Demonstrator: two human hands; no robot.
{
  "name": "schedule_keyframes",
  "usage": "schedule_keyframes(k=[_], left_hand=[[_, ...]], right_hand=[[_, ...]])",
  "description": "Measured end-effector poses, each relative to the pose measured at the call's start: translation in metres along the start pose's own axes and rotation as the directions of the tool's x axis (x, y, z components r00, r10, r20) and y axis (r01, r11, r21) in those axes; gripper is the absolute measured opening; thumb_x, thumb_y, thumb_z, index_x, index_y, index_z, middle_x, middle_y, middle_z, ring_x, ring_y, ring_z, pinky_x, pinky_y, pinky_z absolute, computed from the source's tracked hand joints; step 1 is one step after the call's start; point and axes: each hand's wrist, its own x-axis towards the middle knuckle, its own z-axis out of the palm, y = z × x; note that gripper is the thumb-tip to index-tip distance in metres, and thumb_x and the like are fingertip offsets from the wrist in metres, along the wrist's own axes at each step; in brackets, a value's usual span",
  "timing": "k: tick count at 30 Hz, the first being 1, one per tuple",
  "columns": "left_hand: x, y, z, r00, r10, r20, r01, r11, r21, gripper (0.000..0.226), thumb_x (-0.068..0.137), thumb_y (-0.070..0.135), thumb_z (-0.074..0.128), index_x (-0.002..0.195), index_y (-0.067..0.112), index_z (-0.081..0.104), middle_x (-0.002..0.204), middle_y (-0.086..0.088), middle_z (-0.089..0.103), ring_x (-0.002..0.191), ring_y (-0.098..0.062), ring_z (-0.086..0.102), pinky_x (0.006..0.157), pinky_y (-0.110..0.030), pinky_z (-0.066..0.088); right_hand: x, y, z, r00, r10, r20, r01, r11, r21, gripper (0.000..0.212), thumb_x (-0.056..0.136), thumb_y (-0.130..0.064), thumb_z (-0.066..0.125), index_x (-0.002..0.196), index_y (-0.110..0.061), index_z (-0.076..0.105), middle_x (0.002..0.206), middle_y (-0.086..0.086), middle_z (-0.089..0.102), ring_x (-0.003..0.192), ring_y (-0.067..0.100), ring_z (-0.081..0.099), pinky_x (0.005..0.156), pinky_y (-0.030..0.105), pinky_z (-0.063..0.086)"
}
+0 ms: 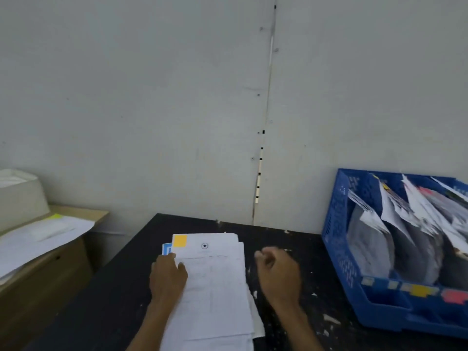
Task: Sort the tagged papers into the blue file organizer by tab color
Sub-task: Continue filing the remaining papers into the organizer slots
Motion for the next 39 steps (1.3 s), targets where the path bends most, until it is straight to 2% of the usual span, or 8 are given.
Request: schedule_keyframes(k=[3,6,10,14,18,30,34,39], left_hand=[[0.002,-0.003,-0.005,1.0,0.008,0.026,-0.006,0.998,-0.067,0.042,0.093,0.023,0.059,0.131,0.006,0.056,0.123,-0.013,0.056,0.113,-0.026,0.054,0.092,-0.033,0.046],[0.003,-0.002,-0.006,0.999,0.009,0.042,-0.005,0.996,-0.094,0.042,0.094,0.027,0.058,0.131,0.008,0.055,0.123,-0.01,0.055,0.112,-0.022,0.054,0.092,-0.028,0.046],[0.009,-0.008,-0.007,0.998,-0.026,0.05,0.035,0.983,-0.179,0.042,0.094,0.025,0.059,0.133,0.01,0.054,0.124,-0.009,0.055,0.114,-0.021,0.055,0.095,-0.028,0.047],[0.015,-0.008,-0.007,0.998,-0.039,0.052,0.05,0.972,-0.231,0.039,0.093,0.024,0.059,0.131,0.013,0.057,0.122,-0.008,0.058,0.11,-0.021,0.059,0.091,-0.03,0.049],[0.016,-0.011,-0.003,0.997,-0.059,0.057,0.072,0.963,-0.26,0.037,0.093,0.022,0.059,0.128,0.012,0.06,0.119,-0.008,0.06,0.107,-0.022,0.061,0.087,-0.03,0.052],[0.009,-0.018,-0.003,0.999,-0.022,0.047,0.032,0.972,-0.231,0.035,0.092,0.022,0.062,0.125,0.01,0.062,0.122,-0.01,0.06,0.109,-0.023,0.06,0.09,-0.032,0.05],[0.007,-0.016,-0.009,0.998,0.068,0.001,-0.065,0.97,-0.236,0.019,0.093,0.023,0.057,0.103,0.012,0.069,0.106,-0.007,0.067,0.097,-0.026,0.063,0.086,-0.04,0.052],[-0.023,0.042,-0.017,0.964,0.254,0.075,-0.197,0.877,-0.437,0.024,0.091,0.021,0.062,0.115,0.021,0.065,0.116,-0.006,0.066,0.095,-0.021,0.061,0.086,-0.038,0.047]], right_hand=[[-0.027,-0.011,0.055,0.962,0.191,0.193,-0.146,0.963,-0.228,0.034,0.086,-0.06,0.054,0.089,-0.026,0.059,0.094,-0.007,0.058,0.086,0.01,0.057,0.069,0.025,0.047],[-0.039,-0.016,0.073,0.954,0.274,0.122,-0.235,0.935,-0.264,0.042,0.084,-0.054,0.061,0.115,-0.025,0.059,0.115,-0.006,0.059,0.104,0.013,0.057,0.082,0.026,0.048],[-0.038,-0.013,0.065,0.943,0.325,0.072,-0.327,0.944,0.028,0.013,0.08,-0.021,0.076,0.091,-0.022,0.07,0.073,-0.017,0.063,0.067,0.0,0.059,0.057,0.018,0.045],[-0.033,-0.003,0.057,0.953,0.299,0.048,-0.303,0.944,0.131,0.006,0.079,-0.016,0.077,0.083,-0.018,0.074,0.076,-0.006,0.07,0.064,0.001,0.059,0.052,0.011,0.035],[-0.031,0.003,0.057,0.962,0.274,0.009,-0.269,0.938,0.217,0.011,0.085,-0.016,0.071,0.076,-0.022,0.067,0.068,-0.014,0.066,0.063,0.0,0.06,0.052,0.014,0.038],[-0.03,0.008,0.056,0.975,0.218,0.036,-0.216,0.91,0.355,0.014,0.096,-0.014,0.054,0.087,-0.015,0.064,0.083,-0.009,0.067,0.074,0.002,0.062,0.054,0.011,0.043],[-0.025,0.0,0.05,0.985,0.17,0.02,-0.163,0.894,0.417,0.027,0.098,-0.014,0.051,0.073,-0.022,0.061,0.07,-0.012,0.067,0.064,-0.002,0.061,0.055,0.01,0.042],[-0.005,-0.008,-0.006,0.991,0.113,-0.075,-0.058,0.85,0.523,0.024,0.099,-0.02,0.048,0.079,-0.02,0.062,0.077,-0.011,0.067,0.067,0.003,0.061,0.059,0.023,0.048]])
